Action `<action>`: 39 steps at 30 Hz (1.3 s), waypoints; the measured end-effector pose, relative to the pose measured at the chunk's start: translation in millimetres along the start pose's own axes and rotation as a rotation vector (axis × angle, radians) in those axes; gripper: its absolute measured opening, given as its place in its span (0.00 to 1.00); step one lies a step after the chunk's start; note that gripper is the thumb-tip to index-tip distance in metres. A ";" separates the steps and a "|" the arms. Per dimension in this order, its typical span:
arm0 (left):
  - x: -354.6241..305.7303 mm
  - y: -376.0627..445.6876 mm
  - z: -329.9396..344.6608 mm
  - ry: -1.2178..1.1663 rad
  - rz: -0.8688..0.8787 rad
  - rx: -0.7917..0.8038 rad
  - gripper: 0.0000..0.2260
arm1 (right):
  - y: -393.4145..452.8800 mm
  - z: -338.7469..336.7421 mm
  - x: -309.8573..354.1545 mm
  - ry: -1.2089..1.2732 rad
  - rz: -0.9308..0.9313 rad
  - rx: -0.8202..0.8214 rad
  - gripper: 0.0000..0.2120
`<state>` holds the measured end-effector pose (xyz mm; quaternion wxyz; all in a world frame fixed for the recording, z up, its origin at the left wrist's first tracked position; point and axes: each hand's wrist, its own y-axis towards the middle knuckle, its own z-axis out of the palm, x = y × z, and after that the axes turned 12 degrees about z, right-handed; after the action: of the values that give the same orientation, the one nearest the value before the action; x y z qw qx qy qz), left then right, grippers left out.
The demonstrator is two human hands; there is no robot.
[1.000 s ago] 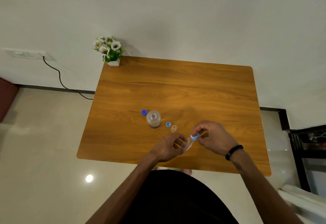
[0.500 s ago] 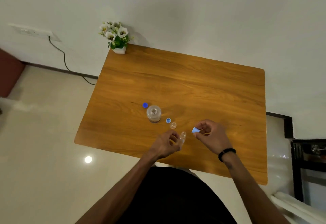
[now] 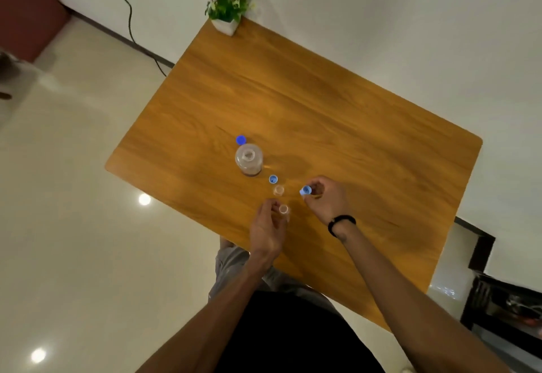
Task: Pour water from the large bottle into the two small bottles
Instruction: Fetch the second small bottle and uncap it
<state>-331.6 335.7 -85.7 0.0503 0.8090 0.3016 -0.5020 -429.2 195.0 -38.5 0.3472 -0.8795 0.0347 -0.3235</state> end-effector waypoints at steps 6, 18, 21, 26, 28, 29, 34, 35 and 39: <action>-1.5 -3.0 22.2 -0.067 -0.030 -0.087 0.10 | 22.3 17.8 3.0 -0.146 -0.081 -0.010 0.10; -8.2 4.0 27.4 -0.076 -0.010 -0.144 0.13 | 28.7 18.6 -24.5 -0.346 -0.125 -0.052 0.09; -5.9 3.5 29.1 -0.083 -0.032 -0.129 0.13 | 29.2 15.8 -28.3 -0.351 -0.109 -0.058 0.08; -1.0 3.0 28.3 -0.091 -0.061 -0.095 0.15 | 32.8 10.7 -25.0 -0.335 -0.087 -0.060 0.09; 3.5 0.4 25.3 -0.080 -0.072 -0.078 0.15 | 32.6 11.6 -24.7 -0.344 -0.079 -0.047 0.09; 5.7 -1.4 22.8 -0.075 -0.081 -0.068 0.14 | 31.5 12.1 -24.7 -0.349 -0.077 -0.038 0.10; 15.7 -7.4 0.3 -0.008 -0.162 -0.061 0.11 | 19.6 13.7 -24.6 -0.320 -0.065 0.009 0.22; 17.8 -8.1 -7.0 -0.018 -0.180 -0.075 0.10 | 14.8 12.8 -24.6 -0.299 -0.060 0.005 0.24; 28.0 -4.6 -43.1 -0.079 -0.227 -0.165 0.10 | -4.0 7.4 -18.1 -0.171 -0.057 -0.101 0.24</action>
<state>-291.7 368.2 -87.2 0.0715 0.7423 0.4291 -0.5096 -439.7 207.5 -49.9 0.2949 -0.9209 -0.0041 -0.2549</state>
